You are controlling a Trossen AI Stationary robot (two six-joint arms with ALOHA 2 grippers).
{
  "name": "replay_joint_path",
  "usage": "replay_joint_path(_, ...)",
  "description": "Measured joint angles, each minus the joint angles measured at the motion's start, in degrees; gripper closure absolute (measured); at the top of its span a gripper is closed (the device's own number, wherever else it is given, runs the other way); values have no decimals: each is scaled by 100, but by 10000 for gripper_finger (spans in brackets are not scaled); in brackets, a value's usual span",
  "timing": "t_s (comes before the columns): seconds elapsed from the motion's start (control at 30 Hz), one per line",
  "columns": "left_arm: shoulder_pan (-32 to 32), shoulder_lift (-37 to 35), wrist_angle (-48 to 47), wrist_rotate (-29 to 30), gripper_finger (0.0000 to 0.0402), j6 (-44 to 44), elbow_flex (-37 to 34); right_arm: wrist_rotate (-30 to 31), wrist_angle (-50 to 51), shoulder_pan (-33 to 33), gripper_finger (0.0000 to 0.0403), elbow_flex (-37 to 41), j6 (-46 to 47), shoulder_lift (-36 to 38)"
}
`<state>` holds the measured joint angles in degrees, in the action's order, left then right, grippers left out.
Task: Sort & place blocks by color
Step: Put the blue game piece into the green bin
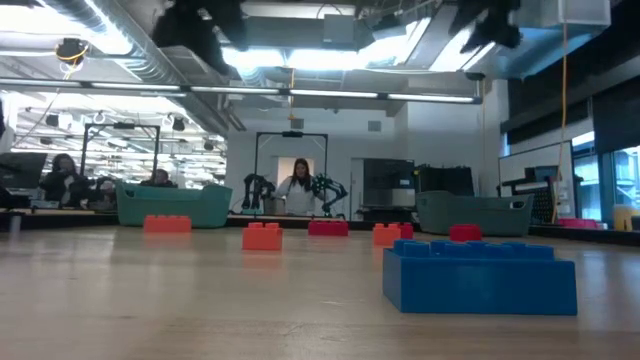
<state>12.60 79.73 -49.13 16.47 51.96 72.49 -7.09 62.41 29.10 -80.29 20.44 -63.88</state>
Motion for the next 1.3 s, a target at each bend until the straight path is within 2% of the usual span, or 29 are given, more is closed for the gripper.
replay_joint_path(0.17, 74, 279, 835, -495, 198, -1294, 0, -479, -398, -1160, 185, 9, 51, 466)
replay_joint_path(0.3, 223, 656, 1478, -994, 198, -2171, 0, -630, -1074, -2047, 185, 9, 150, 667)
replay_joint_path(0.47, 520, 1088, 2076, -1396, 198, -2710, 0, -1147, -1603, -3217, 185, 9, -801, 746)
replay_joint_path(0.53, 630, 1229, 2373, -1467, 198, -2865, 0, -1182, -1675, -3691, 185, 9, -1025, 723)
replay_joint_path(0.67, 853, 1450, 2700, -1445, 198, -3232, 0, -810, -1705, -4466, 185, 9, -1136, 581)
replay_joint_path(0.83, 1079, 1680, 3195, -1370, 198, -3365, 1, -118, -1676, -5084, 185, 9, -899, 364)
replay_joint_path(0.97, 1268, 1978, 3776, -1105, 198, -3365, 111, 0, -1659, -5481, 185, 11, -868, 254)
replay_joint_path(1.1, 1433, 2423, 3618, -771, 198, -3365, 620, 40, -1380, -5867, 185, 11, -644, 252)
replay_joint_path(1.3, 1473, 3159, 2956, -543, 198, -3723, 2035, 583, -116, -6484, 185, -17, 265, 259)
